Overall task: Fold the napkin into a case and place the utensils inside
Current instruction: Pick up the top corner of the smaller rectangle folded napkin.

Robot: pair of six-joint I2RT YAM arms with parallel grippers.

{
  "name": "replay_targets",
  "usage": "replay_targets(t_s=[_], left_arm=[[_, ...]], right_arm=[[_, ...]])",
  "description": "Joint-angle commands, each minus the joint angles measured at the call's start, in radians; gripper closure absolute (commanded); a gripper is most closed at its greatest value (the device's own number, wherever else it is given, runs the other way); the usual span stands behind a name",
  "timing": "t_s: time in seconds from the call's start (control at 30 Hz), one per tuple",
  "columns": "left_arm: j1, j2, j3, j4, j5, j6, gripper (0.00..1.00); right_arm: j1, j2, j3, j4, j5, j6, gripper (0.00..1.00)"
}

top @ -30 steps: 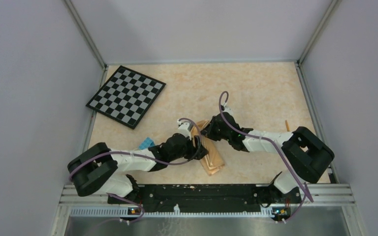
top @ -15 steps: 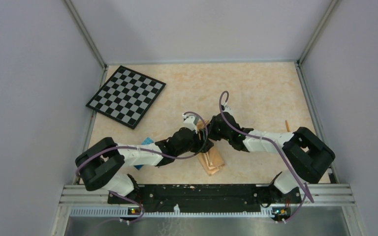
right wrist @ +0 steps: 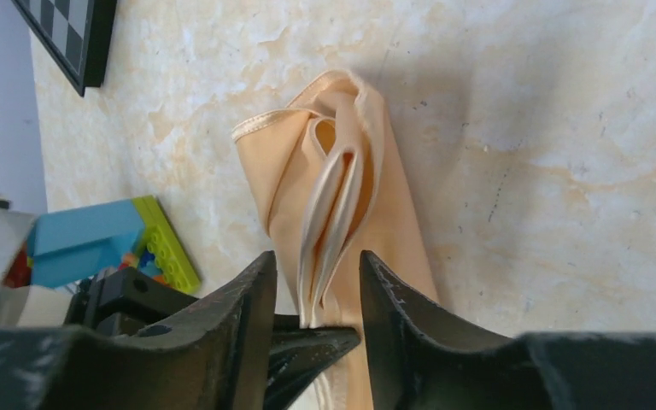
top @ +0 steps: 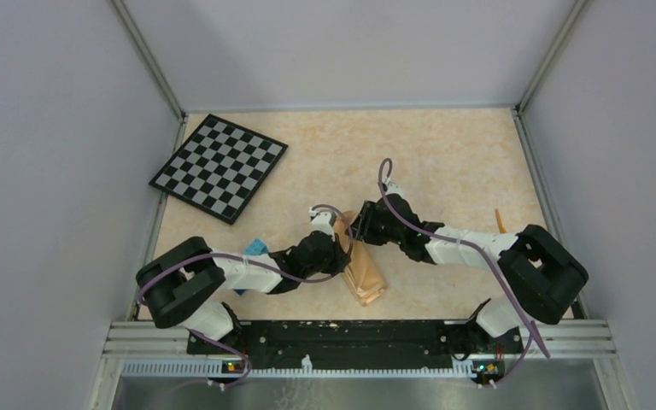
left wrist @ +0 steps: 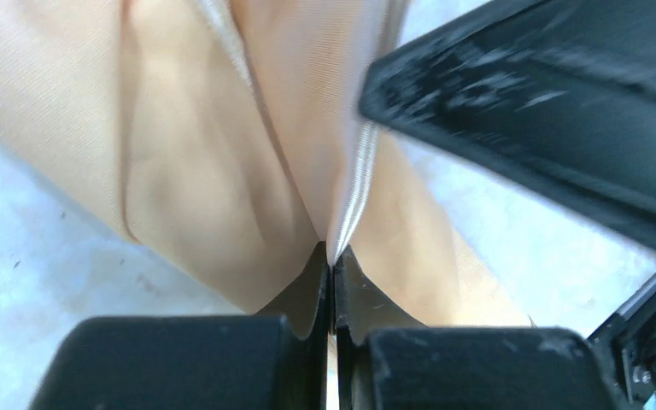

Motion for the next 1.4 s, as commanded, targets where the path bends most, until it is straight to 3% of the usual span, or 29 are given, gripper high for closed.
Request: replay_targets(t_s=[0.0,0.1,0.2,0.77,0.9,1.13,1.3,1.37], left_arm=[[0.003,-0.011,-0.052,0.103,0.009,-0.016,1.00],[0.003,-0.004,-0.041,0.098,0.017,-0.017,1.00],[0.003,-0.009,-0.044,0.097,0.016,-0.021,1.00],[0.003,-0.008,-0.032,0.092,0.038,-0.018,1.00],[0.003,-0.005,-0.031,0.091,0.040,-0.017,1.00],[0.003,-0.011,-0.034,0.086,0.040,-0.016,1.00],[0.003,-0.014,-0.028,0.077,0.048,-0.013,0.98],[0.003,-0.037,-0.023,0.049,0.052,-0.004,0.81]], right_arm=[[-0.040,-0.068,0.016,0.015,-0.113,-0.124,0.52],[-0.073,-0.067,0.040,-0.007,-0.163,-0.178,0.41],[-0.110,-0.053,0.053,0.002,-0.192,-0.207,0.37],[-0.136,0.117,0.097,0.085,-0.234,-0.216,0.45],[-0.135,0.132,0.109,0.097,-0.236,-0.216,0.55],[-0.135,0.113,0.117,0.083,-0.200,-0.247,0.61],[-0.135,0.130,0.129,0.084,-0.224,-0.256,0.98],[-0.136,0.132,0.123,0.098,-0.242,-0.248,1.00]])
